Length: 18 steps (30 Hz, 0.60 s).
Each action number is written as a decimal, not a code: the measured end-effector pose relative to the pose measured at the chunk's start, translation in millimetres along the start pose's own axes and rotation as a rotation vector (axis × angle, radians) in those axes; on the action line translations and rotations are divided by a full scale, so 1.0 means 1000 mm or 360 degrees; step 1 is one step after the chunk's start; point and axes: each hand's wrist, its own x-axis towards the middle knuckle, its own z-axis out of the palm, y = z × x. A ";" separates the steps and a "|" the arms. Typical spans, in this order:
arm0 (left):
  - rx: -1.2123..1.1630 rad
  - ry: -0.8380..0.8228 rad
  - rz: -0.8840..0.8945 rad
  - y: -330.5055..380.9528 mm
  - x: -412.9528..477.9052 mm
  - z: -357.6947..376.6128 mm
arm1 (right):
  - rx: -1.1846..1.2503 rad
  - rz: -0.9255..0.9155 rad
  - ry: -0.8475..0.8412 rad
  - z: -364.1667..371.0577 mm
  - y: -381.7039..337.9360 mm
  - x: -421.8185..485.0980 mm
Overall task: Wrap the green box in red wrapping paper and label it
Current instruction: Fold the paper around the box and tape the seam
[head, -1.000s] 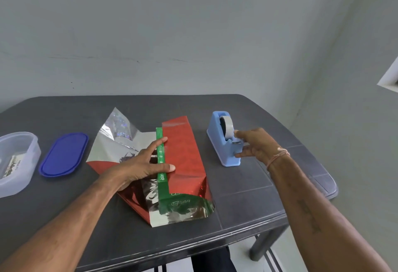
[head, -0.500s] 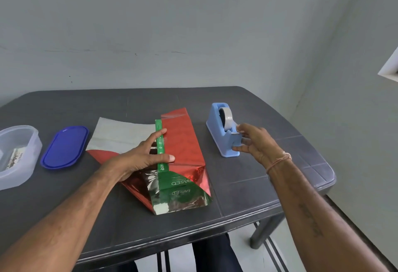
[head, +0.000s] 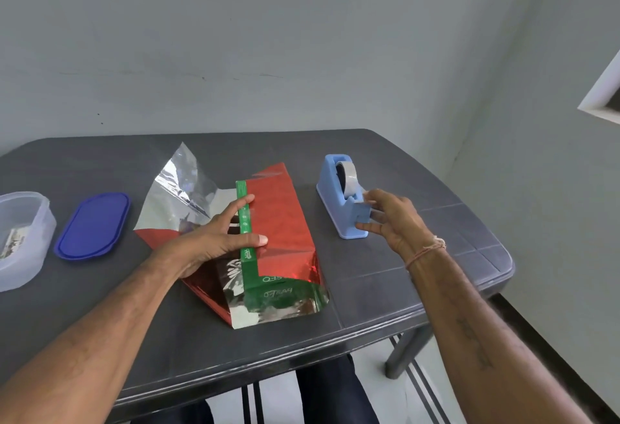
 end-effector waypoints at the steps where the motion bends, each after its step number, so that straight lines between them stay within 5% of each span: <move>1: -0.0008 -0.0009 0.0025 -0.001 0.001 -0.001 | -0.0015 -0.0022 0.0042 0.001 0.000 0.001; 9: -0.0046 0.0011 0.0065 -0.002 -0.003 0.001 | -0.0230 -0.0244 0.0220 -0.005 0.000 -0.008; 18: -0.0019 0.0009 0.0059 0.009 -0.009 0.005 | -0.0281 -0.0164 0.0022 -0.007 -0.010 -0.012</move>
